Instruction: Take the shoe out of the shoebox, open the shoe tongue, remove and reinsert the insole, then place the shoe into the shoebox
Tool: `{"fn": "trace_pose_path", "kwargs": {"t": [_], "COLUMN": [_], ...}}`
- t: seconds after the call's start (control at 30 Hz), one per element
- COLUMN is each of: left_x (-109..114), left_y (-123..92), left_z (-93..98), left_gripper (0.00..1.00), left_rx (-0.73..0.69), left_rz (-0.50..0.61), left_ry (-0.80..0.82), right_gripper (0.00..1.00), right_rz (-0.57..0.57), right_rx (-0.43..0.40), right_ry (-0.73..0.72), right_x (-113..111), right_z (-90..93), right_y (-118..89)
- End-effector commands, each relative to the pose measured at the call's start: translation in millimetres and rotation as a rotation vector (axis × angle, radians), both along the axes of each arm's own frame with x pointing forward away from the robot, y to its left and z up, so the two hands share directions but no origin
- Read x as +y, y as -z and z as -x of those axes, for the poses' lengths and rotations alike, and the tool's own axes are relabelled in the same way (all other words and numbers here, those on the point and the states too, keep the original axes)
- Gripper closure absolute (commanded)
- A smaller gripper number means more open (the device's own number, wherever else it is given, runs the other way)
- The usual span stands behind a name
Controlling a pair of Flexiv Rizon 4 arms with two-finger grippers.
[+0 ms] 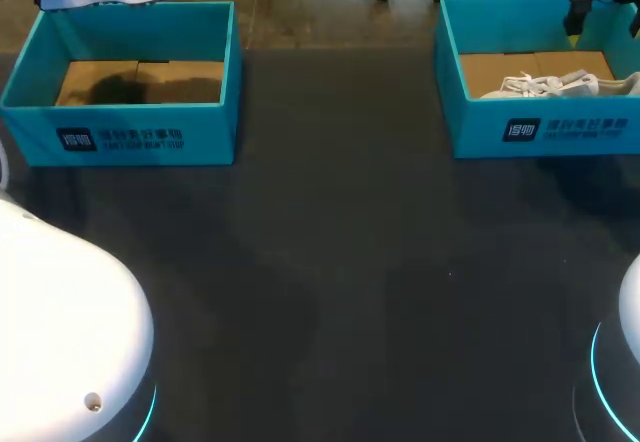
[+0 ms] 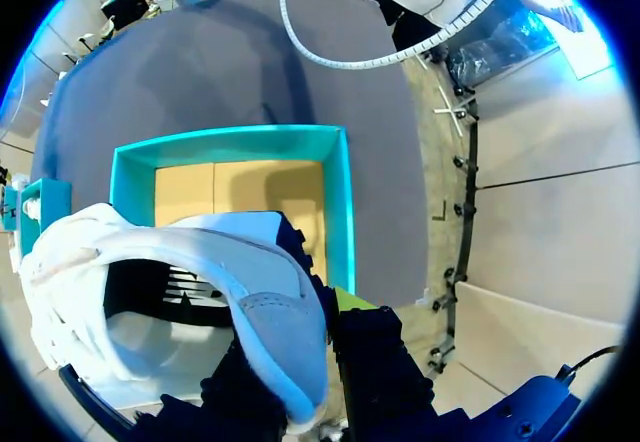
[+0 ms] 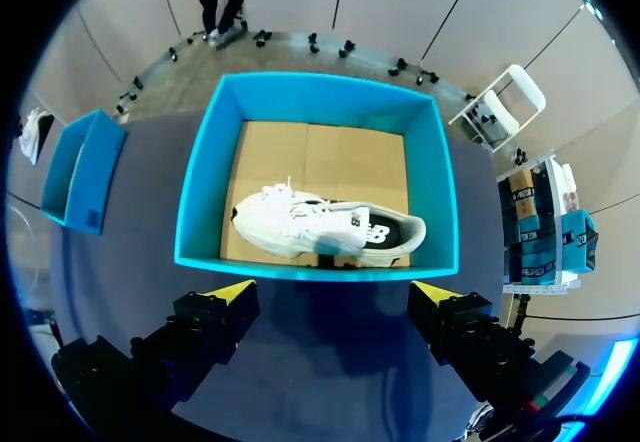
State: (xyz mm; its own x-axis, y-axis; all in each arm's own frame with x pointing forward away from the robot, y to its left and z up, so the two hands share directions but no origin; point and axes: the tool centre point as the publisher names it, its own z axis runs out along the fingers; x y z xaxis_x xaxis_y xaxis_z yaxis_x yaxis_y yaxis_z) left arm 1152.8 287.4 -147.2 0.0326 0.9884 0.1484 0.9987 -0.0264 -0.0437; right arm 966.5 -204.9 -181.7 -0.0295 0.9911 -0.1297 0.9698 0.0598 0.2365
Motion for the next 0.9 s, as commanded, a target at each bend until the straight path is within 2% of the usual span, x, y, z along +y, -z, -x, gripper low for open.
{"fn": "trace_pose_path", "kwargs": {"t": [0.03,0.3,0.63,0.9], "left_x": [0,0,-36,-75], "left_y": [-2,-2,-4,-12], "left_z": [1.6,1.6,44.2,97.1], "left_gripper": [1.00,1.00,1.00,1.00], "left_rx": [-0.003,-0.003,-0.002,-0.026], "left_rz": [0.000,0.000,-0.019,-0.011], "left_ry": [0.001,0.001,0.014,0.023], "right_gripper": [0.00,0.00,0.00,0.00], "right_rz": [0.000,0.000,0.000,0.000], "right_rx": [-0.002,-0.002,-0.002,-0.002], "right_ry": [0.000,0.000,0.000,0.000], "right_x": [0,0,0,0], "right_z": [0.6,0.6,0.6,0.6], "right_y": [0,0,0,0]}}
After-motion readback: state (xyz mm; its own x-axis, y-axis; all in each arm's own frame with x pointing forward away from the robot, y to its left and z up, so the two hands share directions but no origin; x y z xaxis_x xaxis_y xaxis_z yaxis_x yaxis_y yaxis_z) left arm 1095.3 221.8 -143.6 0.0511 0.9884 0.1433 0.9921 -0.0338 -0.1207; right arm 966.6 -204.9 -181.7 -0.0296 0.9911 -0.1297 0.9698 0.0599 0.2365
